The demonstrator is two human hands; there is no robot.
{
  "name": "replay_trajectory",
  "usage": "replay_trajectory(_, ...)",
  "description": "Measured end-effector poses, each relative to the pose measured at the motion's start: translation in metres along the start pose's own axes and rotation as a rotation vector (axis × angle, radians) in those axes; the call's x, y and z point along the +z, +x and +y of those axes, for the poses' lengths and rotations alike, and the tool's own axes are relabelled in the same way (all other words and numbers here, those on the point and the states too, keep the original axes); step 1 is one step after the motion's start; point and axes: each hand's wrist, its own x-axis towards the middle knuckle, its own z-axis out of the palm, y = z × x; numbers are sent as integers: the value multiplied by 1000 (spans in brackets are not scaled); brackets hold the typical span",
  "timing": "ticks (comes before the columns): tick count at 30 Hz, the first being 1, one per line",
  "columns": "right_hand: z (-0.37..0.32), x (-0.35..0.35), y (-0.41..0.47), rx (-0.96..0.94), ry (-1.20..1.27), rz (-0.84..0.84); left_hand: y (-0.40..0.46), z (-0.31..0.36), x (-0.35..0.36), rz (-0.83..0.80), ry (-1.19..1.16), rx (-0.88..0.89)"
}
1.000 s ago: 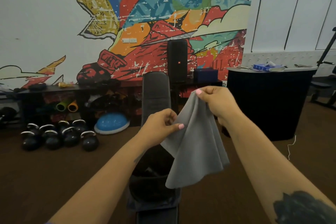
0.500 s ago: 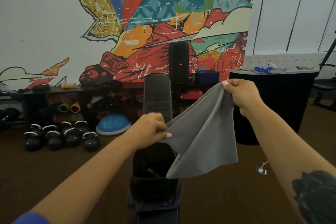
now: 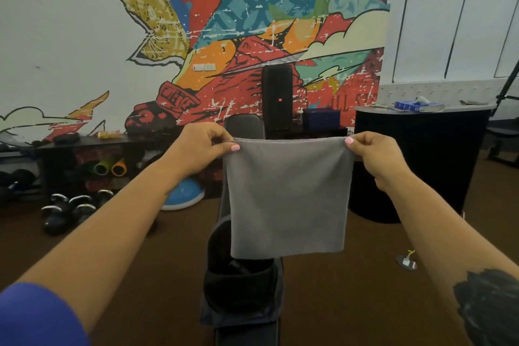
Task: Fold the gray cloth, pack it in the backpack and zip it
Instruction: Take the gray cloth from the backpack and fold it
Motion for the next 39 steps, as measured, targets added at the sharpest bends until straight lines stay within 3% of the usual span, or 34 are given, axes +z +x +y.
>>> replay_trajectory(3, -2, 0, -4, -9, 13, -23, -3, -8, 1, -2, -82, -87)
replay_trajectory(7, -5, 0, -5, -12, 65, -94, -10, -13, 3, 6, -402, -205)
replay_trajectory(18, -6, 4, -4, -45, 42, -51, -12, -21, 14, 104, -250, -212)
replay_trajectory(23, -8, 2, -4, -18, 117, -78, -13, -18, 21, 111, -500, -274)
replay_trajectory(29, -5, -2, -4, -41, 170, -108, -13, -10, 27, 227, -564, -270)
replay_trajectory(33, -5, -10, -2, -26, 351, -173, -14, -7, 25, 135, -786, -362)
replay_trajectory(36, 3, -3, 4, 11, 207, -128, -14, -11, 34, 71, -694, -455)
replay_trajectory(39, 19, 17, 9, 27, -4, 29, -15, -13, 53, 45, -571, -585)
